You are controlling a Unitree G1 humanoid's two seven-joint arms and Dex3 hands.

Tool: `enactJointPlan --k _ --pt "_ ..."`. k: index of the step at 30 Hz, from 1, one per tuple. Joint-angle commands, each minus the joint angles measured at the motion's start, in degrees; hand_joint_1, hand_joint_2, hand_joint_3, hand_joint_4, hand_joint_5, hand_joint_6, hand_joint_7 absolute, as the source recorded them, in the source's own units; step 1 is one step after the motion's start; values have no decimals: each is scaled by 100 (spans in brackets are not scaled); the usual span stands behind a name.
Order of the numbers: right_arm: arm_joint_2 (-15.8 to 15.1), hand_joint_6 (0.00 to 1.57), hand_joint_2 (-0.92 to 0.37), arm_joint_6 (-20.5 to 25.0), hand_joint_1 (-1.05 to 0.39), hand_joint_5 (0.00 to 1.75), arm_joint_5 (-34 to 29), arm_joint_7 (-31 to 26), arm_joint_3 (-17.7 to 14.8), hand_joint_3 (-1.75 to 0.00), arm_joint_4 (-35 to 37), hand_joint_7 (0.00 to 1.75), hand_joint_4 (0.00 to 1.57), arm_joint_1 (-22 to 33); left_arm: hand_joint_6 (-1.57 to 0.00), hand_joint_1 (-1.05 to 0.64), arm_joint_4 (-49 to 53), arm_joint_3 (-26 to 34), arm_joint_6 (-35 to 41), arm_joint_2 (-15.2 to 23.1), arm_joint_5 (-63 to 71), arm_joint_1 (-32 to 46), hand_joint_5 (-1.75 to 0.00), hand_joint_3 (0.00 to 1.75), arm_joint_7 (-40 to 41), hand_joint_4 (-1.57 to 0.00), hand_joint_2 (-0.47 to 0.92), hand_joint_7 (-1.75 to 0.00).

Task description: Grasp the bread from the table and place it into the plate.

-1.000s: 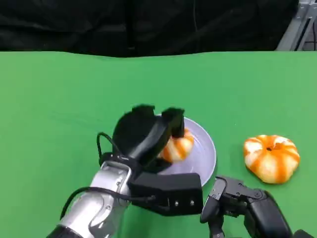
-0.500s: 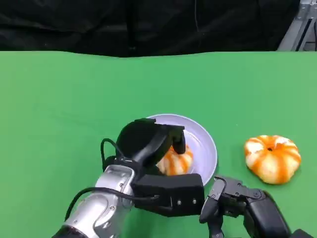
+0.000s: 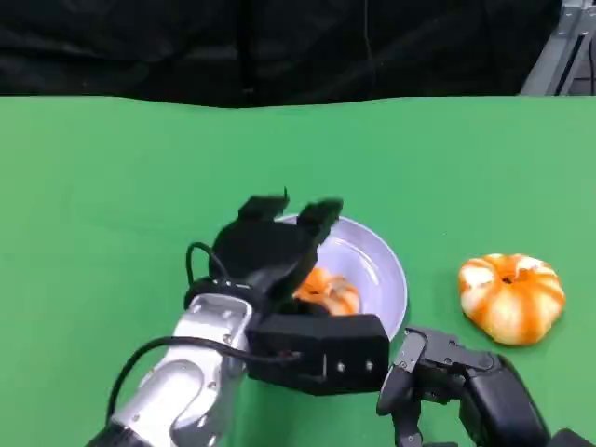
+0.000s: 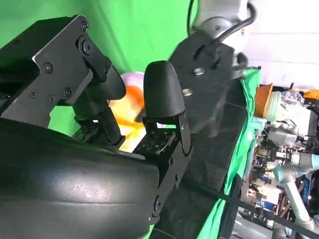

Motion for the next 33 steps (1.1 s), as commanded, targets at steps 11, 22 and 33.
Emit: enactJointPlan --k 11,22,33 --pt "-34 76 -30 -60 17 168 23 -57 -35 -149 99 148 88 -87 -2 -70 -2329 1570 -29 892 -2178 1199 -2 33 -1769 -3 92 -1" --pt "-55 76 -29 -94 17 169 56 -28 -35 -151 102 149 87 -86 -54 -28 -3017 3027 -1792 136 -4698 3122 -104 21 -1074 -43 92 -43" --pt "-48 75 -28 -79 14 170 96 7 -21 -152 61 149 88 -49 -77 5 -3168 3417 -2884 -260 -5455 4418 -165 137 -798 -82 48 -144"
